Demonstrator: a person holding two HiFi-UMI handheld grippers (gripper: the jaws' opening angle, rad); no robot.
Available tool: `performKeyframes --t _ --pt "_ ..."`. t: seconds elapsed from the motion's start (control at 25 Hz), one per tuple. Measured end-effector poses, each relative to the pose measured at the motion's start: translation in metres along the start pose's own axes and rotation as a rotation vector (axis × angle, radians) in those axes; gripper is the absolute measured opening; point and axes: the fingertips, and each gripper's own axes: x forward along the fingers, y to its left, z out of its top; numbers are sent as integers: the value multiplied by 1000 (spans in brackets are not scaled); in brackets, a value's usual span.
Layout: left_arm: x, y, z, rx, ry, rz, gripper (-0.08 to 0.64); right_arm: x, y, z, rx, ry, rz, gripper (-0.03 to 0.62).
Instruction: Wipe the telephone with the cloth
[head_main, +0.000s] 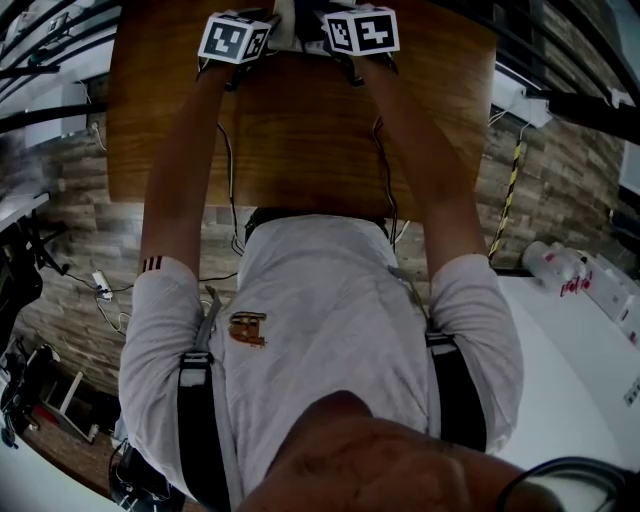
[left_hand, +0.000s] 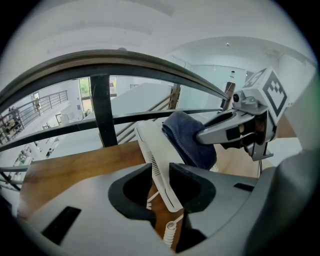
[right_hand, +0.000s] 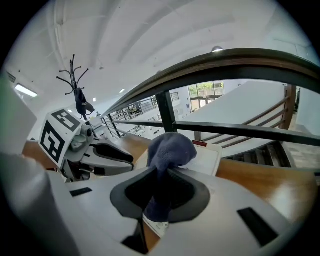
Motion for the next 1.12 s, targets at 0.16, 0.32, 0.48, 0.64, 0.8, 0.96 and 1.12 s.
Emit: performKeyframes --t 0.16,0.32,0.48,0.64,0.8,0.96,1.12 --pt "3 -1 -2 8 -1 -2 123 -10 -23 -14 5 17 -50 74" --pt "5 -1 -3 11 -1 -1 123 -23 -44 -26 10 24 -97 74" --pt "3 -1 -3 6 -6 -3 123 -39 -57 -36 22 29 -136 74" --pt "3 -4 -3 11 -5 -2 123 -54 -52 -36 37 -5 -131 74" --pt "0 -4 -4 6 -7 -3 123 -58 -20 -23 56 -62 -62 74" --pt "-2 -5 -7 -4 -11 -11 123 -50 14 -15 69 -79 14 74" --pt "-3 -5 -11 0 1 -21 123 -32 40 -20 97 -61 59 74"
